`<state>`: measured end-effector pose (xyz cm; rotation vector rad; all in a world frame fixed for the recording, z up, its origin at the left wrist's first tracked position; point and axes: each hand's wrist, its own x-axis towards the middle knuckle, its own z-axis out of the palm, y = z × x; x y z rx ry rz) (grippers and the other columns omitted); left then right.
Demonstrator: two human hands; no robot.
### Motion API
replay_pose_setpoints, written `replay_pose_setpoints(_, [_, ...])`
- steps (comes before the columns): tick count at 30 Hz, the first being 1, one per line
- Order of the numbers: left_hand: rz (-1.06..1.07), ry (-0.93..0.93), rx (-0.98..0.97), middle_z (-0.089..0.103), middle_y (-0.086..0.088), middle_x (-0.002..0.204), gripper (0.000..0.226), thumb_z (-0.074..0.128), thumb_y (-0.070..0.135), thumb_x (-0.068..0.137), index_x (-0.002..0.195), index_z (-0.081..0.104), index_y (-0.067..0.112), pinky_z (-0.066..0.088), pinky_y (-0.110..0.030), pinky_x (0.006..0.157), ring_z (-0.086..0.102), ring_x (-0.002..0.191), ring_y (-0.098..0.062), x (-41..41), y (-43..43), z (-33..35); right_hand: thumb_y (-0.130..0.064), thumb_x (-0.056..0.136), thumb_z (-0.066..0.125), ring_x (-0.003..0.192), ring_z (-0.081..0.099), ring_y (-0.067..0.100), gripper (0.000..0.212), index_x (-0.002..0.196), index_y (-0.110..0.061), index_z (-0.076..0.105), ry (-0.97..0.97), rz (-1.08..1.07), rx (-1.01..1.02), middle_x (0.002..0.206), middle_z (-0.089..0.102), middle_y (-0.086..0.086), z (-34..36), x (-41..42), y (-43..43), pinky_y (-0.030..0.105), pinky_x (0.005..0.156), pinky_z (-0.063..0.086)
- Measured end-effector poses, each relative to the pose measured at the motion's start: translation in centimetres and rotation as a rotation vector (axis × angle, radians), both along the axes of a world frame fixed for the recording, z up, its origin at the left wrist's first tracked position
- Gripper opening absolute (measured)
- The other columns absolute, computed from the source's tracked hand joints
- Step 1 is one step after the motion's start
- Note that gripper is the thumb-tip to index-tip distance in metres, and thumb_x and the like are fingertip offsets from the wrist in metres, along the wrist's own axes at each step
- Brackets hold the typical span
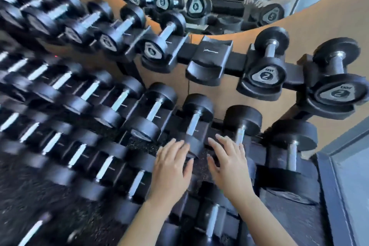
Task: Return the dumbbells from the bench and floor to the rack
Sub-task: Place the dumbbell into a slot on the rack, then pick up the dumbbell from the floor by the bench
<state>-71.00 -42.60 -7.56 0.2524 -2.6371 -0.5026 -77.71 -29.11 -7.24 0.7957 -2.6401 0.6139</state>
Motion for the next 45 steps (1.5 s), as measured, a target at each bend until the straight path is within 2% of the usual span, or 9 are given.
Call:
replay_pose_setpoints(8, [0.375, -0.079, -0.022, 0.067, -0.009, 0.11, 0.035, 0.07, 0.017, 0.075, 0.108, 0.064, 0.006, 0.046, -0.05, 0.093, 0.059, 0.111, -0.029, 18.5, -7.4, -2.1, -0.013, 0.071, 0.074, 0.104, 0.062, 0.037, 0.039, 0.109, -0.008, 0.064, -0.007, 0.363, 0.036, 0.113, 0.066, 0.016, -1.0, 13.3, -10.5, 0.06, 0.083, 0.049])
replay_pose_setpoints(11, [0.514, -0.089, 0.004, 0.067, -0.009, 0.11, 0.034, 0.069, 0.017, 0.076, 0.108, 0.064, 0.005, 0.047, -0.052, 0.092, 0.058, 0.111, -0.029, 24.0, -9.5, -2.5, -0.014, 0.071, 0.073, 0.107, 0.061, 0.036, 0.038, 0.108, -0.009, 0.064, -0.016, 0.472, 0.034, 0.114, 0.065, 0.015, -1.2, 17.6, -14.1, 0.062, 0.084, 0.045])
replay_pose_setpoints(15, [0.673, -0.078, 0.024, 0.067, -0.011, 0.111, 0.033, 0.067, 0.016, 0.077, 0.108, 0.064, 0.004, 0.047, -0.053, 0.091, 0.058, 0.112, -0.031, 29.3, -12.1, -3.1, -0.013, 0.071, 0.072, 0.104, 0.063, 0.036, 0.036, 0.106, -0.008, 0.065, -0.004, 0.614, 0.027, 0.11, 0.067, 0.016, -1.6, 22.0, -18.5, 0.06, 0.083, 0.048])
replay_pose_setpoints(21, [0.889, -0.04, 0.056, 0.066, -0.012, 0.113, 0.033, 0.065, 0.017, 0.079, 0.11, 0.063, 0.004, 0.043, -0.051, 0.096, 0.059, 0.11, -0.031, 33.1, -16.5, -4.0, -0.015, 0.075, 0.069, 0.109, 0.06, 0.035, 0.035, 0.109, -0.009, 0.064, -0.041, 0.781, 0.039, 0.116, 0.064, 0.015, -2.1, 25.4, -25.2, 0.063, 0.088, 0.043])
replay_pose_setpoints(26, [1.001, -0.05, 0.004, 0.066, -0.011, 0.111, 0.035, 0.054, 0.023, 0.08, 0.109, 0.062, 0.005, 0.043, -0.046, 0.095, 0.058, 0.112, -0.03, 33.8, -22.6, -4.6, -0.014, 0.075, 0.069, 0.11, 0.059, 0.037, 0.035, 0.11, -0.008, 0.064, -0.069, 0.9, 0.041, 0.116, 0.065, 0.016, -3.1, 25.6, -32.7, 0.063, 0.089, 0.045])
replay_pose_setpoints(33, [1.19, -0.069, 0.052, 0.066, -0.012, 0.113, 0.033, 0.054, 0.021, 0.08, 0.109, 0.062, 0.005, 0.043, -0.053, 0.094, 0.057, 0.112, -0.032, 34.1, -31.3, -5.1, -0.012, 0.073, 0.071, 0.106, 0.061, 0.035, 0.037, 0.109, -0.008, 0.065, -0.085, 1.071, 0.075, 0.115, 0.065, 0.015, -4.2, 25.4, -43.9, 0.063, 0.088, 0.044])
replay_pose_setpoints(40, [1.289, -0.077, 0.12, 0.067, -0.016, 0.11, 0.032, 0.058, 0.015, 0.078, 0.106, 0.064, 0.001, 0.045, -0.057, 0.091, 0.058, 0.111, -0.036, 38.0, -38.4, -7.4, -0.012, 0.072, 0.072, 0.106, 0.061, 0.037, 0.038, 0.109, -0.007, 0.065, -0.087, 1.17, 0.118, 0.114, 0.066, 0.015, -6.6, 28.6, -52.9, 0.061, 0.085, 0.048])
replay_pose_setpoints(45, [1.262, -0.088, 0.167, 0.068, -0.017, 0.106, 0.031, 0.061, 0.013, 0.076, 0.104, 0.064, 0.0, 0.047, -0.058, 0.088, 0.06, 0.108, -0.036, 42.3, -44.6, -10.1, -0.012, 0.071, 0.073, 0.107, 0.061, 0.036, 0.038, 0.108, -0.009, 0.065, -0.135, 1.145, 0.137, 0.114, 0.066, 0.014, -10.1, 34.7, -59.6, 0.064, 0.088, 0.044])
